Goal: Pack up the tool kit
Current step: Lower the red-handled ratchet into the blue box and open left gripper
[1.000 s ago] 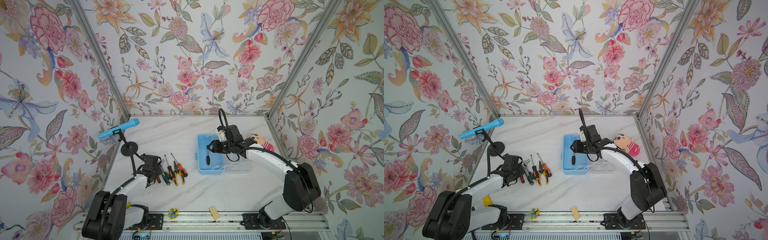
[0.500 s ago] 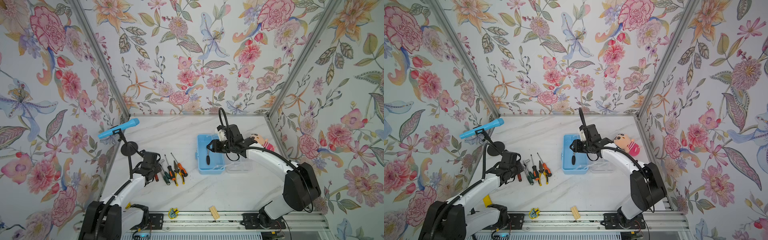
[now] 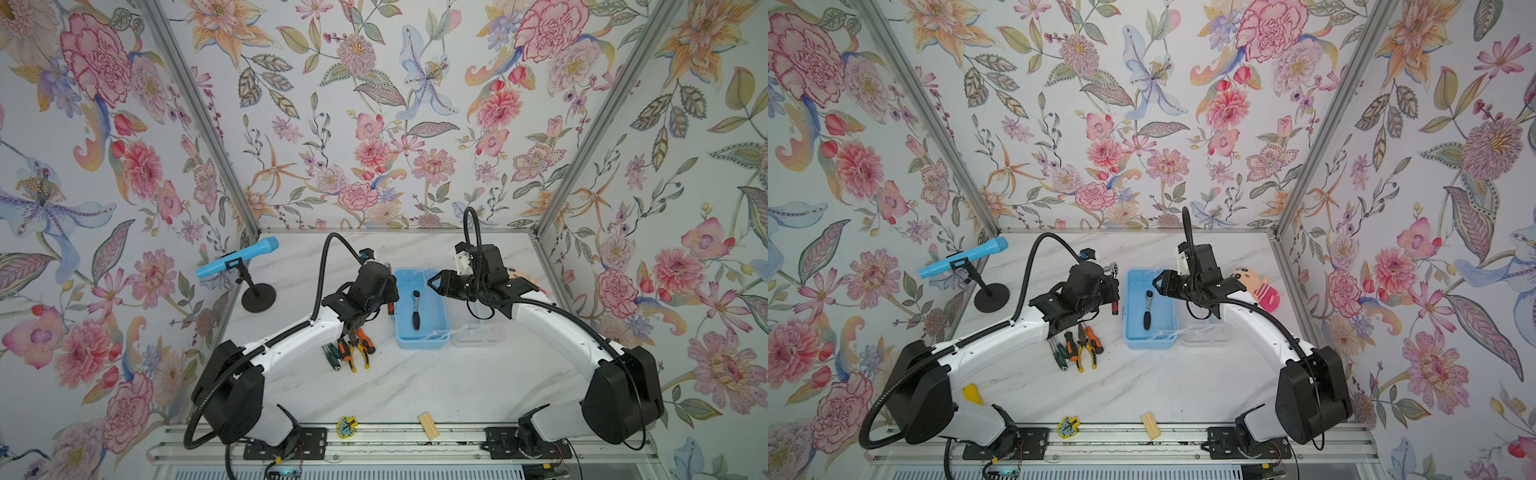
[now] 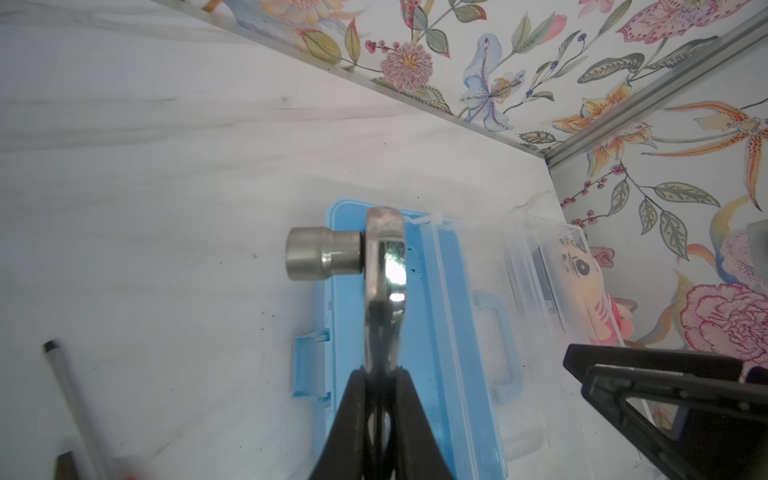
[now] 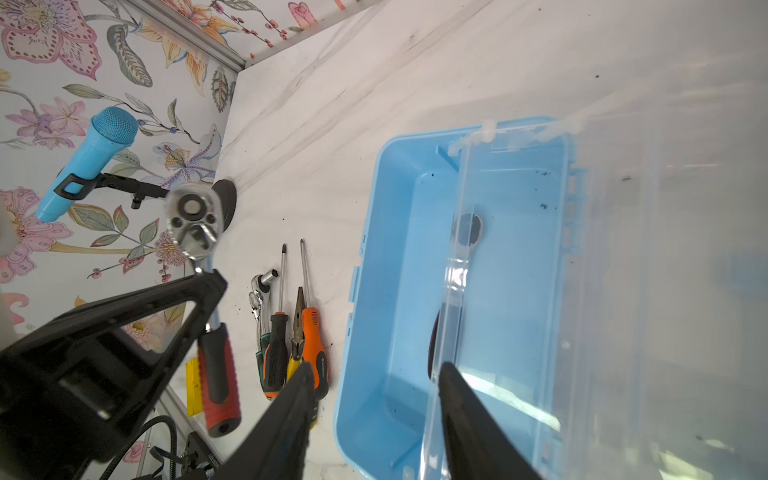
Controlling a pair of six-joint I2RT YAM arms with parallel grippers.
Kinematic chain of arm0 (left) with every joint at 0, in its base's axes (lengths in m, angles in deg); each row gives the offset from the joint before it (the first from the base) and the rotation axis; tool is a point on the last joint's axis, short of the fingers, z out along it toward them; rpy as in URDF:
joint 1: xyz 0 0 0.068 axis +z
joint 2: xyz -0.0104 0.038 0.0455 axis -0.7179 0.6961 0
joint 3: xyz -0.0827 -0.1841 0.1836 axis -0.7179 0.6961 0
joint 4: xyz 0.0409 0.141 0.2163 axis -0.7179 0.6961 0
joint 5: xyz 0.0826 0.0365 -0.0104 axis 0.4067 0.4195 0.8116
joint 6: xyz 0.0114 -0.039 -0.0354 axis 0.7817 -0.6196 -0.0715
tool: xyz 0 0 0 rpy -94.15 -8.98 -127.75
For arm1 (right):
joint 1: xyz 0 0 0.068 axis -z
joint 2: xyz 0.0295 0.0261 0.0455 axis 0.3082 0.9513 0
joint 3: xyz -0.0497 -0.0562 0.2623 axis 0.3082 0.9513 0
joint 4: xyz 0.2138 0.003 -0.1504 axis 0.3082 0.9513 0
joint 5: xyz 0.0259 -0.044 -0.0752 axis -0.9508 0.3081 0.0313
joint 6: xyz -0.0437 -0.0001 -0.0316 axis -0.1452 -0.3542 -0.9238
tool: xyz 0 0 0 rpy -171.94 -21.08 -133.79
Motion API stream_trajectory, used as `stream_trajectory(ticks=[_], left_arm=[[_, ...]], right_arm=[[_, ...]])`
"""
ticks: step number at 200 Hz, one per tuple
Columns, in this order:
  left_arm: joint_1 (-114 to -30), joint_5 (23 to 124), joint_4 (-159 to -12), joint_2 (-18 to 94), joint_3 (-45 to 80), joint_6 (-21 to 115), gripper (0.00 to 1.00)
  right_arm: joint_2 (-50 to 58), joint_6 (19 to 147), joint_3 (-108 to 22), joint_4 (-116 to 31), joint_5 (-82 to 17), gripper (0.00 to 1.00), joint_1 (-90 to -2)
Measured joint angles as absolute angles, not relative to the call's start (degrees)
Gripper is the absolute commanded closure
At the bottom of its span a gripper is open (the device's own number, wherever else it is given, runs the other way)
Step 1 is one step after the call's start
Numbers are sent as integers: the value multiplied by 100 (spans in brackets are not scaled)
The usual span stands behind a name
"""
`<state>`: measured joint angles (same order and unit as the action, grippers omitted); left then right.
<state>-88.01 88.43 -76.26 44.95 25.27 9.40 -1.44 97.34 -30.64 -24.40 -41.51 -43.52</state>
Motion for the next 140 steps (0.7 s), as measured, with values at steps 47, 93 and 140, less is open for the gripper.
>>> stream_trajectory(ticks=[47,93,140], left_arm=[[-8957,8436,-7908,6209,1620,891,100],[-8957,8303,-7770,6967,1207,896,93],[-8957,8198,-7742,7229,1072,922,62]], right_arm=[[-405,9780,-2747,-2460,-4153,50,-4194],[-466,9820,-2668,-2458,-4151,48,-4137],[-507,9839,-2664,-2458,-4151,46,-4140]])
